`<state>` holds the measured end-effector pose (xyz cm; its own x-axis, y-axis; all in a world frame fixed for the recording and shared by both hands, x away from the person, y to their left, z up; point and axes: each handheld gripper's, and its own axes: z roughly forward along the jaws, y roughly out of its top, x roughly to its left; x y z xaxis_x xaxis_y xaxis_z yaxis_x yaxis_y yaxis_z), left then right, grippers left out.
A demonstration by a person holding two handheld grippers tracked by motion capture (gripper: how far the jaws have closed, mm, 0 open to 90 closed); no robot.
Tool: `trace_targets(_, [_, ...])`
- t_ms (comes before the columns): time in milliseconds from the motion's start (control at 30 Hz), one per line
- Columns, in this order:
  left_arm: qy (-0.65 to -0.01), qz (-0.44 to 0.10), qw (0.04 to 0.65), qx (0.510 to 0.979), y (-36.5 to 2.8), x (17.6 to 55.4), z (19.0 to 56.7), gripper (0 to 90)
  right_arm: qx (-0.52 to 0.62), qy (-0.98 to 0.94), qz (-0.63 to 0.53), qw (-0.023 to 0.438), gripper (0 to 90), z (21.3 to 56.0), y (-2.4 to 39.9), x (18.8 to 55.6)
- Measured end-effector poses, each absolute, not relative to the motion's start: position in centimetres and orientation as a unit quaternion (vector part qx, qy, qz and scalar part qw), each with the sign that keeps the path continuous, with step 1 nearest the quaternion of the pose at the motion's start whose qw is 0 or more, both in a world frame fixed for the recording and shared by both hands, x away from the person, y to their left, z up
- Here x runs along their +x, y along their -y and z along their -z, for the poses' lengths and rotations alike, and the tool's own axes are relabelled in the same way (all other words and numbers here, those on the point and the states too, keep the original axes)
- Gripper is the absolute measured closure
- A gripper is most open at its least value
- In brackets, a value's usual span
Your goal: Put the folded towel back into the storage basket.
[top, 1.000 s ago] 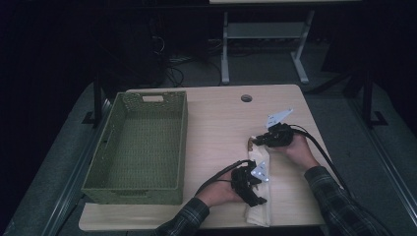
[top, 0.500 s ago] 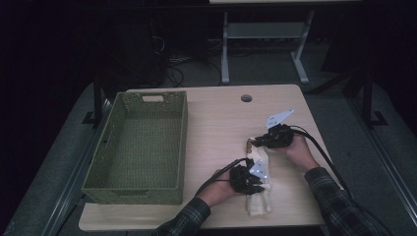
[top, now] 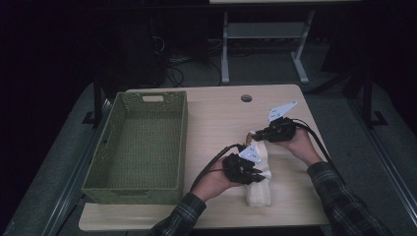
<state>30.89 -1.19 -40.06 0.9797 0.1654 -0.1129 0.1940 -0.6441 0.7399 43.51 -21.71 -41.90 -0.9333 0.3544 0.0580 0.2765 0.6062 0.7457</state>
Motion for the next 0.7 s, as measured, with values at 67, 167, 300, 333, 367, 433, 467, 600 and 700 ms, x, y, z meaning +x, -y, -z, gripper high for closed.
trace_targets(67, [-0.102,0.015,0.413,0.905,1.1,30.9,39.5,79.6,0.174,-0.895,-0.409,0.047,82.7,41.6,21.7,43.6])
trace_targets(167, [-0.105,0.002,0.416,0.903,0.8,30.9,37.8,79.6,0.167,-0.896,-0.408,0.053,82.7,40.4,21.4,43.9])
trace_targets(300, [-0.104,-0.011,0.419,0.902,0.3,30.9,36.0,79.6,0.163,-0.896,-0.409,0.054,82.7,39.1,20.7,44.1])
trace_targets(333, [-0.106,-0.012,0.419,0.902,0.2,30.9,35.6,79.6,0.158,-0.897,-0.408,0.058,82.7,38.8,20.5,44.2])
trace_targets(367, [-0.105,-0.017,0.418,0.902,0.0,31.0,35.2,79.6,0.158,-0.897,-0.41,0.057,82.7,38.5,20.3,44.2])
trace_targets(433, [-0.107,-0.019,0.419,0.901,-0.5,31.1,34.6,79.6,0.156,-0.897,-0.41,0.059,82.7,37.9,20.0,44.4])
trace_targets(467, [-0.109,-0.02,0.42,0.901,-0.8,31.1,34.3,79.6,0.156,-0.897,-0.41,0.058,82.7,37.7,19.8,44.4])
trace_targets(600, [-0.116,-0.018,0.429,0.895,-2.0,31.5,33.5,79.5,0.153,-0.892,-0.421,0.061,82.8,36.7,19.2,44.8])
trace_targets(700, [-0.118,-0.016,0.434,0.893,-3.1,31.8,32.9,79.5,0.153,-0.888,-0.43,0.059,82.8,35.8,18.6,45.1])
